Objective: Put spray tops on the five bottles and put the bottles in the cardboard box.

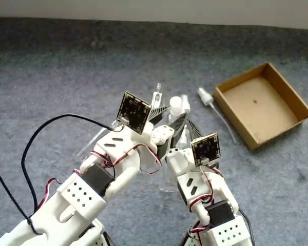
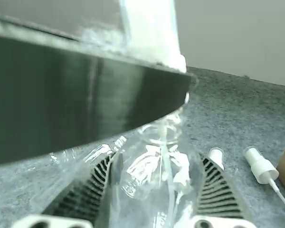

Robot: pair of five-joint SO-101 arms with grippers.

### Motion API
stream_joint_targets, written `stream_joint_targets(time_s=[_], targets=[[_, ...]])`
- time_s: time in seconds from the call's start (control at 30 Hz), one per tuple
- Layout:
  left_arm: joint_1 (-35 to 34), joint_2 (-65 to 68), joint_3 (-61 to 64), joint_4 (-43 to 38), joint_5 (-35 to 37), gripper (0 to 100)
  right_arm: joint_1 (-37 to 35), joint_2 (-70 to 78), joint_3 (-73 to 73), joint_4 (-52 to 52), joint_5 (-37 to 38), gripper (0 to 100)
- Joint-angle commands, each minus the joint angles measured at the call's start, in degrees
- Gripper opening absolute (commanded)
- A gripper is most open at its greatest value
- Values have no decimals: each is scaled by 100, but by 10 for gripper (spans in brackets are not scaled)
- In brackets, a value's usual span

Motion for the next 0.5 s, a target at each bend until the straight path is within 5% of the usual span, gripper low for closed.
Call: stream_joint_targets(time_s=[0.0,0.47], targets=[[66,347,-303,26,-70,5,40,-101,-75,-4,9,146],[277,347,-382,862,-70,5,40,-101,-75,-4,9,146]])
